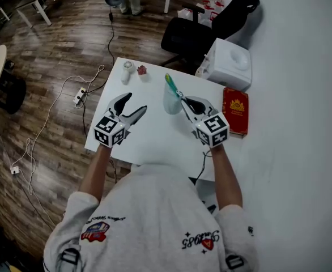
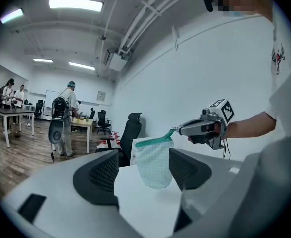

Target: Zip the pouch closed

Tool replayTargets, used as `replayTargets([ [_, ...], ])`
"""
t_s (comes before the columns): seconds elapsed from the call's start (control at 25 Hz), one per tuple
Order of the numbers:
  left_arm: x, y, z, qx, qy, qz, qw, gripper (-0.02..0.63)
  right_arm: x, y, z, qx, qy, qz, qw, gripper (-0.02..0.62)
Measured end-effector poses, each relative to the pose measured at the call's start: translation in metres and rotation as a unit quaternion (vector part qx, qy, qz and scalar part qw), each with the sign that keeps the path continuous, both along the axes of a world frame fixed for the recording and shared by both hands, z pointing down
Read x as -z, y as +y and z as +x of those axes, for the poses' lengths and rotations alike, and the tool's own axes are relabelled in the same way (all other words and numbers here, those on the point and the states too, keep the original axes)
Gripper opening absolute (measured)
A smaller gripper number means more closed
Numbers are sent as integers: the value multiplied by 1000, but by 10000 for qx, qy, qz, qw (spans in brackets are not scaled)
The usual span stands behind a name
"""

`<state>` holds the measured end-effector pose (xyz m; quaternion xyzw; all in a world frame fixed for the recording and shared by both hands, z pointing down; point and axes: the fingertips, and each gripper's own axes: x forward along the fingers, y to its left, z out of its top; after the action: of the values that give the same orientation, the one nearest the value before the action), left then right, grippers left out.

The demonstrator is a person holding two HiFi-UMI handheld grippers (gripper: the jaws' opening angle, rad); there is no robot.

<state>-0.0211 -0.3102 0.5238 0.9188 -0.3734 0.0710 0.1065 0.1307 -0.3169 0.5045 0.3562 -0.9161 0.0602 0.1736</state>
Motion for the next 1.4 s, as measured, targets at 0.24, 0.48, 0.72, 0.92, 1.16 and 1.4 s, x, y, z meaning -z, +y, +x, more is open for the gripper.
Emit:
replayTargets([
  [0.24, 3, 0, -6, 22, 38, -7, 10000, 313, 3, 4, -2, -27, 32, -22, 10000, 21],
  [0.48, 11, 6, -2, -331, 567, -53, 9978, 313, -2, 12, -3, 14, 51, -54, 10000, 21],
  [0.72, 14, 10, 14, -726, 650, -68, 9952, 313, 0, 18, -6, 74, 71, -25, 9999, 21],
  [0.92, 20, 20, 33, -1273, 859, -244, 9878, 313, 2, 27, -13, 259, 243, 14, 9994, 21],
  [1.16, 20, 40, 69, -2299, 967, -654, 9662, 313, 2, 40, -20, 539, 291, -93, 9981, 21],
  [1.4, 24, 44, 91, -2551, 1269, -817, 9551, 295, 6, 51, -27, 745, 346, -112, 9966, 21],
])
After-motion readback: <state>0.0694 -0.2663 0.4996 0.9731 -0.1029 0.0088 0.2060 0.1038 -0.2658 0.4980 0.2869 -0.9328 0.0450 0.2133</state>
